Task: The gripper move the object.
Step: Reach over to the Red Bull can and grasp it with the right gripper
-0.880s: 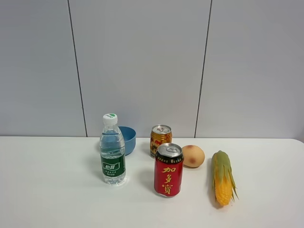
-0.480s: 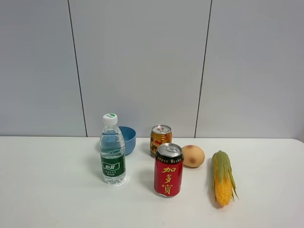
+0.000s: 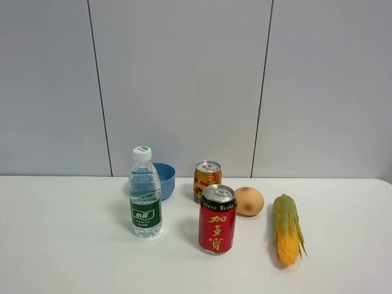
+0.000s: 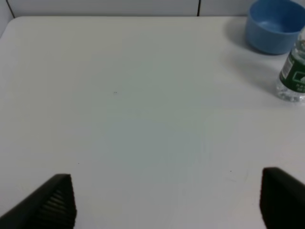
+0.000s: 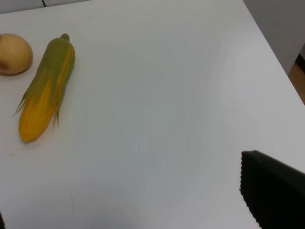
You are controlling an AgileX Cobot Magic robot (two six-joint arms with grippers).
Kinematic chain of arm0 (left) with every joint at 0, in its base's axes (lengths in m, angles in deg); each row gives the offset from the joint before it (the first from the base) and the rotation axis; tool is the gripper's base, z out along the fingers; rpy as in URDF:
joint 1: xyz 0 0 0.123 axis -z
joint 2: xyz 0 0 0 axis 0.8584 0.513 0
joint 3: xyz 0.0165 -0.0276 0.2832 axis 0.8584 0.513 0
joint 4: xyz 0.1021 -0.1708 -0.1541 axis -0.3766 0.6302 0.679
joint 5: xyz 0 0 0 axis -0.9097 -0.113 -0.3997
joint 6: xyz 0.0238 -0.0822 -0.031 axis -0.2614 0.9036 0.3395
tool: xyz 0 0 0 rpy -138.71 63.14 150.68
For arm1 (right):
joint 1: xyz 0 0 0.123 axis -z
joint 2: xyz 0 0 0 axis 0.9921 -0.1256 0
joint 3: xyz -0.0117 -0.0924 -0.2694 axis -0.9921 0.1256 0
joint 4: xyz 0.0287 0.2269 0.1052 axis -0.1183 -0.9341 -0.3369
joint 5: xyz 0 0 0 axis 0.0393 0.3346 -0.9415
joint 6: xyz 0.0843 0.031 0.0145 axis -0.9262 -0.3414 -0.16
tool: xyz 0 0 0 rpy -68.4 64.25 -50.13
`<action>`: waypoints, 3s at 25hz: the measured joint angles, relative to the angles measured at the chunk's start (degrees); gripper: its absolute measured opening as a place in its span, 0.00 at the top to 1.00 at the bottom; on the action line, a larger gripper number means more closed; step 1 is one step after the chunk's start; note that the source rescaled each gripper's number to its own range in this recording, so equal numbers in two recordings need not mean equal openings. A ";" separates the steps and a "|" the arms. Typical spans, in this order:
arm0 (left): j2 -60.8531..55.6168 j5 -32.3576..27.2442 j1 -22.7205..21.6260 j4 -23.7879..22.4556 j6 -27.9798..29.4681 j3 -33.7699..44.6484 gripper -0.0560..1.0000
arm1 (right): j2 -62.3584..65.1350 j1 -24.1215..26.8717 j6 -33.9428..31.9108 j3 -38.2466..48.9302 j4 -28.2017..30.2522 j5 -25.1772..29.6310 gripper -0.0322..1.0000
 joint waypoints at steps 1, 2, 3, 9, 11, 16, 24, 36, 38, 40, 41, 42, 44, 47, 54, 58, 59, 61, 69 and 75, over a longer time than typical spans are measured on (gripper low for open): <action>0.00 0.00 0.00 0.00 0.00 0.00 0.00 | 0.00 0.00 0.00 0.00 0.00 0.00 0.00; 0.00 0.00 0.00 0.00 0.00 0.00 0.00 | 0.00 0.00 0.00 0.00 0.00 0.00 0.00; 0.00 0.00 0.00 0.00 0.00 0.00 0.00 | 0.00 0.00 0.00 0.00 0.00 0.00 0.00; 0.00 0.00 0.00 0.00 0.00 0.00 0.00 | 0.00 0.00 0.00 0.00 0.00 0.00 0.00; 0.00 0.00 0.00 0.00 0.00 0.00 0.00 | 0.00 0.00 0.00 0.00 -0.30 0.00 0.00; 0.00 0.00 0.00 0.00 0.00 0.00 0.00 | 0.00 0.00 0.00 0.00 -1.44 0.00 0.00; 0.00 0.00 0.00 0.00 0.00 0.00 0.00 | -8.57 -1.36 3.05 0.00 5.02 0.10 0.00; 0.00 0.00 0.00 0.00 0.00 0.00 0.00 | -33.60 -2.00 6.33 -12.06 0.44 -9.91 0.00; 0.00 0.00 0.00 0.00 0.00 0.00 0.00 | -37.20 -2.00 8.20 -16.34 -2.74 -12.11 0.00; 0.00 0.00 0.00 0.00 0.00 0.00 0.00 | -42.26 -2.67 10.56 -20.49 -6.32 -12.63 0.00; 0.00 0.00 0.00 0.00 0.00 0.00 0.00 | -44.24 -3.50 12.18 -22.49 -7.85 -12.63 0.00; 0.00 0.00 0.00 0.00 0.00 0.00 0.00 | -46.22 -4.70 13.72 -24.13 -8.84 -12.63 0.00; 0.00 0.00 0.00 0.00 0.00 0.00 0.00 | -51.42 -9.05 16.70 -28.01 -10.05 -12.63 0.00; 0.00 0.00 0.00 0.00 0.00 0.00 0.00 | -57.51 -15.36 18.10 -33.24 -10.34 -12.79 0.00; 0.00 0.00 0.00 0.00 0.00 0.00 0.00 | -73.95 -28.07 13.95 -46.66 -7.44 -14.26 0.00; 0.00 0.00 0.00 0.00 0.00 0.00 0.00 | -84.17 -32.78 7.95 -55.60 -1.88 -13.42 0.00; 0.00 0.00 0.00 0.00 0.00 0.00 0.00 | -86.49 -33.60 5.99 -58.18 0.08 -12.68 0.00; 0.00 0.00 0.00 0.00 0.00 0.00 0.00 | -92.04 -35.07 0.13 -62.58 3.31 -10.77 0.00; 0.00 0.00 0.00 0.00 0.00 0.00 0.00 | -108.94 -35.96 -11.68 -77.94 10.87 -5.12 0.00; 0.00 0.00 0.00 0.00 0.00 0.00 0.00 | -116.37 -35.96 -15.45 -79.54 14.87 -5.94 0.00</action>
